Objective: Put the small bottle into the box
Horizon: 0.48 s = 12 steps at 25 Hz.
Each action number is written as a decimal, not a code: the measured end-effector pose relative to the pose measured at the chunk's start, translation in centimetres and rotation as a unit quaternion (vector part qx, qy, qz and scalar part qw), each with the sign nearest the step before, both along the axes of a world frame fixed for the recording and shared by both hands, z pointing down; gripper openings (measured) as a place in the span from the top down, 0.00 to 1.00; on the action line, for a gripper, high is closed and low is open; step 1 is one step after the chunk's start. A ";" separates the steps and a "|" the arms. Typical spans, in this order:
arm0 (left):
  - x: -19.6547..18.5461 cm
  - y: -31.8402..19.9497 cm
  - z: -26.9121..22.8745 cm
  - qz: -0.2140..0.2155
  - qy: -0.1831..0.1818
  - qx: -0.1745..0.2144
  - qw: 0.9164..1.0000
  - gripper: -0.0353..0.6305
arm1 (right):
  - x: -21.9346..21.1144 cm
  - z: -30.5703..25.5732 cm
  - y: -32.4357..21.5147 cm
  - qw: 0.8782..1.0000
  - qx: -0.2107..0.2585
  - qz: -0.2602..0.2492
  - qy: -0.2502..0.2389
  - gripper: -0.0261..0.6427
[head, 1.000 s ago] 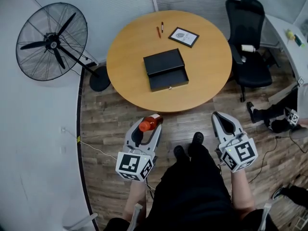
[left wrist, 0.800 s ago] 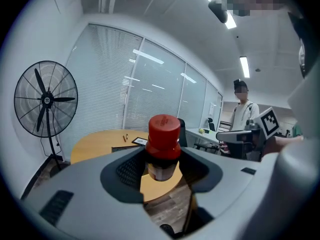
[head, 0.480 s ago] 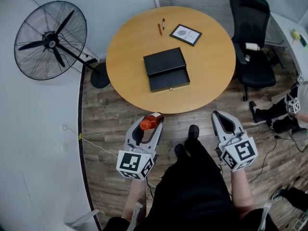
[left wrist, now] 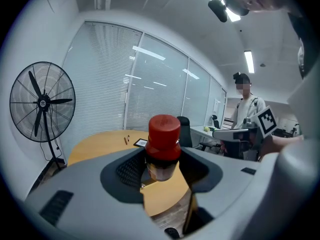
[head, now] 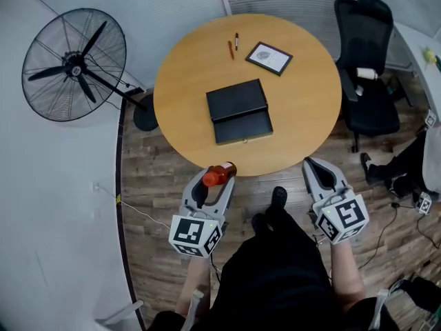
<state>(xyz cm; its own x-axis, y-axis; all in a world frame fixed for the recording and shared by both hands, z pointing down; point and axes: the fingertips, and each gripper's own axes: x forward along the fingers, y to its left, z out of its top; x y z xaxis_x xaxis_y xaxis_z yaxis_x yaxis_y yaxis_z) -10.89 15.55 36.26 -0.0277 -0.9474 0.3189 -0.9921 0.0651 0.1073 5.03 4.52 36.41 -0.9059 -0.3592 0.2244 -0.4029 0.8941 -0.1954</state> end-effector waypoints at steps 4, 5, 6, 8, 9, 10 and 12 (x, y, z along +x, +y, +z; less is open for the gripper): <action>-0.3 -1.8 -0.4 -0.001 -0.005 0.002 1.000 0.63 | -0.6 0.0 -1.9 1.000 0.000 -0.006 -0.004 0.95; -0.4 -2.2 -0.4 -0.002 -0.006 0.002 1.000 0.63 | -0.8 0.0 -2.4 1.000 0.000 -0.007 -0.004 0.95; -0.5 -2.6 -0.4 -0.003 -0.006 0.001 1.000 0.63 | -1.0 0.0 -2.9 1.000 0.001 -0.008 -0.004 0.95; -0.8 -3.2 -0.3 -0.004 -0.006 -0.003 1.000 0.63 | -1.5 0.0 -3.7 1.000 0.003 -0.011 -0.003 0.95; -0.9 -3.6 -0.2 -0.005 -0.008 -0.006 1.000 0.63 | -1.7 -0.1 -4.1 1.000 0.005 -0.013 -0.003 0.95; -1.0 -4.0 -0.1 -0.006 -0.009 -0.010 1.000 0.63 | -1.8 -0.1 -4.4 1.000 0.005 -0.015 -0.003 0.95; -1.0 -4.7 0.2 -0.006 -0.009 -0.015 1.000 0.63 | -2.0 0.0 -5.1 1.000 0.005 -0.018 -0.004 0.95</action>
